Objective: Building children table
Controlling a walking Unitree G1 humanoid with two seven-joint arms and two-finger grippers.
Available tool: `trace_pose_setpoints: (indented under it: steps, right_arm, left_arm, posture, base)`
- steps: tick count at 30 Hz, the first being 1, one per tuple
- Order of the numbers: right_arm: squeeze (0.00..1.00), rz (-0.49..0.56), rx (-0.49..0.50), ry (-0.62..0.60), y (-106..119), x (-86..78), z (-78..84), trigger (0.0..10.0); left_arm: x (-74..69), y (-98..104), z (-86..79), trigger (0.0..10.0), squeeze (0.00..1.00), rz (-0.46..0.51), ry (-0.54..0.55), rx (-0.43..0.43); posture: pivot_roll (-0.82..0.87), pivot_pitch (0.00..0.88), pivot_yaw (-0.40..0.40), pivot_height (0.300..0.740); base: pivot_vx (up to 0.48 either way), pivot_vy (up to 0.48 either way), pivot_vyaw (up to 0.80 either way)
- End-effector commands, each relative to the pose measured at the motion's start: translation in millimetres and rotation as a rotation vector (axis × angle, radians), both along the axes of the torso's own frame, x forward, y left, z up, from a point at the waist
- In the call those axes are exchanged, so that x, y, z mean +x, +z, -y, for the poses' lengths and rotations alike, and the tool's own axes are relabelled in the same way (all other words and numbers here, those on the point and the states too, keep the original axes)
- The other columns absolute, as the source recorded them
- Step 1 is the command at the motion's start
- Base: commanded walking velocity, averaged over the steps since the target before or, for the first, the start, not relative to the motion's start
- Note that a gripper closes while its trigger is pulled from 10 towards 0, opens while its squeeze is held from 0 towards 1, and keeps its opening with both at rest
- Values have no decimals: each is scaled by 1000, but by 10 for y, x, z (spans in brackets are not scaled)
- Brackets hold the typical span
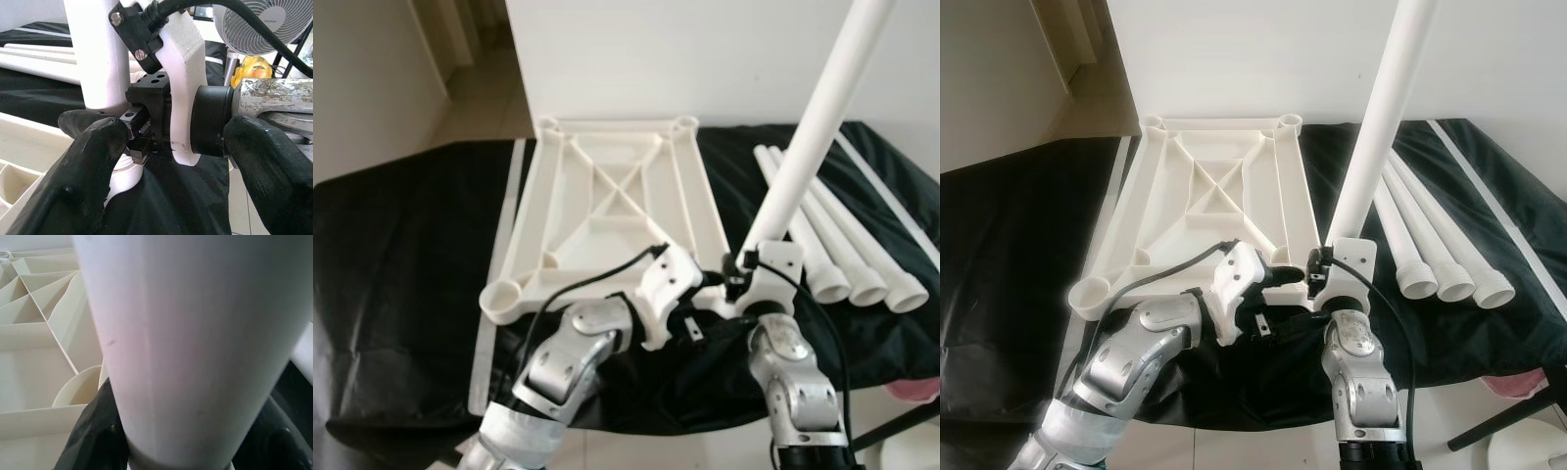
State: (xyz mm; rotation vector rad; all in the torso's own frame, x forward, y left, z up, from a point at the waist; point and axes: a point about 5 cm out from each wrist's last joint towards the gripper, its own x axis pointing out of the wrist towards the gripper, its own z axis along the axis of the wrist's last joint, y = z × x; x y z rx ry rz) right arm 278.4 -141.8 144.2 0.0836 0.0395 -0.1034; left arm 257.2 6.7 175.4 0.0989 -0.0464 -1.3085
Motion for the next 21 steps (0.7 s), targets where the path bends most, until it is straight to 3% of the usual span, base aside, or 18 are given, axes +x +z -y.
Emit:
trace_pose_setpoints:
  steps: [1, 2, 12, 15, 18, 19, 20, 21]
  right_arm:
    - [204, -60, 64, 34, -125, -34, -86, 10000]
    - [1000, -45, 57, 43, -105, -32, -89, 10000]
    - [1000, 11, 40, 77, -45, -23, -2, 10000]
    - [1000, 27, 35, 124, -42, -14, 26, 10000]
    - [1000, 58, 63, 259, -9, 9, 111, 10000]
    - [718, 65, 58, 268, 2, 14, 134, 10000]
    - [718, 65, 58, 268, 2, 14, 134, 10000]
    - [0, 71, 48, 294, 14, 20, 158, 10000]
  left_arm:
    - [-20, 6, 20, 10000, 0, 9, -8, 3]
    - [-19, 8, 18, 10000, 0, 10, -7, 2]
    - [-25, 7, 12, 10000, 0, 13, -7, 4]
    - [-24, 0, 11, 10000, 0, 12, -6, 6]
    - [-23, -15, 5, 10000, 0, 10, -5, 13]
    - [-24, -19, 4, 10000, 0, 9, -7, 15]
    - [-24, -19, 4, 10000, 0, 9, -7, 15]
    - [-30, -25, -1, 10000, 0, 10, -11, 20]
  posture:
    - [-112, 5, 23, 740]
    - [-112, 5, 22, 740]
    - [-113, 7, 19, 740]
    - [-113, 9, 17, 740]
    - [-114, 12, 16, 740]
    - [-114, 12, 16, 740]
    - [-114, 12, 16, 740]
    - [-115, 12, 17, 740]
  base:
    - [0, 0, 0]
    - [0, 0, 0]
    - [0, 0, 0]
    - [0, 0, 0]
    - [0, 0, 0]
    - [0, 0, 0]
    - [0, 0, 0]
    - [0, 0, 0]
